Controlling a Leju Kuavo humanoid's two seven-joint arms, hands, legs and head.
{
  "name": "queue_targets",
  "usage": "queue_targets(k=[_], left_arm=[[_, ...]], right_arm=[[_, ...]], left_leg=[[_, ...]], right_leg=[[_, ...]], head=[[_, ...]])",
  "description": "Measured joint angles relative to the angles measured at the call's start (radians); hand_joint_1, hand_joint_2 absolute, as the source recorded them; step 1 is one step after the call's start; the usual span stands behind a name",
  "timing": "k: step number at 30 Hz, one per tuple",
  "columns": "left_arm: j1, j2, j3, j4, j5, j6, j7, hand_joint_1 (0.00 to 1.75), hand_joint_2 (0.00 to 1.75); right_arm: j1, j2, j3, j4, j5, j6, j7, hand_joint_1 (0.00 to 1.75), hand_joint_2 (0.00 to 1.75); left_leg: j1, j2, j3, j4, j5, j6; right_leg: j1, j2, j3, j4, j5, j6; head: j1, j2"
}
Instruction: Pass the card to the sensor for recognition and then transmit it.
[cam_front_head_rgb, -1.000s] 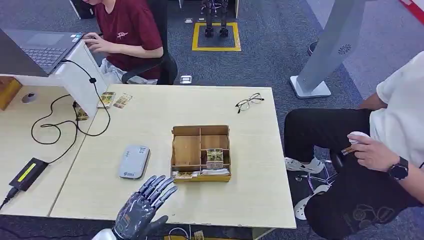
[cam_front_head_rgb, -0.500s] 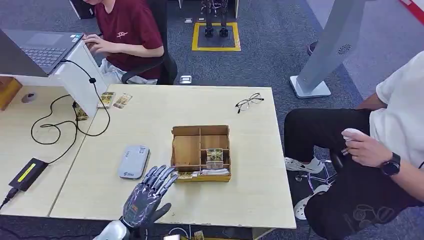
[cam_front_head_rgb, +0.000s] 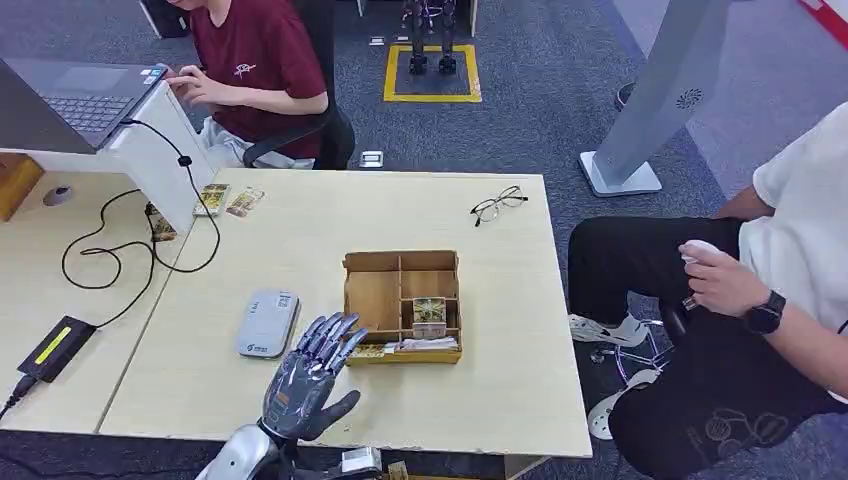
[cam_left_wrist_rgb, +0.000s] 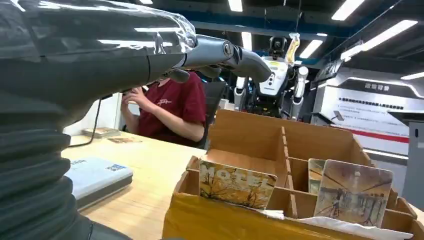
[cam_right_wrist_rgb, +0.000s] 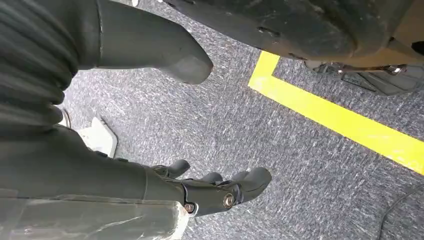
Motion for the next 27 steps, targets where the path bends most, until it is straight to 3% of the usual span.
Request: queue_targets(k=[15,27], left_arm=[[-0.007,-0.012,0.0,0.011,0.018,-0.003,-0.013,0.0,1.75],[-0.039,-0.062,-0.01,0.061,0.085,-0.03,-0.042,0.0,1.75]], right_arm=[[0.001,0.0,0.002,-0.002,0.0,-0.001,0.004,0.0,1.75],[0.004,0.0,0.017,-0.027,0.005,0.0,0.025,0.0,1.75]], left_leg=[[0.0,0.0,0.0,0.0,0.0,0.0],[0.0,0.0,0.0,0.0,0.0,0.0]], right_leg=[[0.0,0.0,0.0,0.0,0.0,0.0],[0.0,0.0,0.0,0.0,0.0,0.0]], head=[[0.0,0.0],[0.0,0.0]])
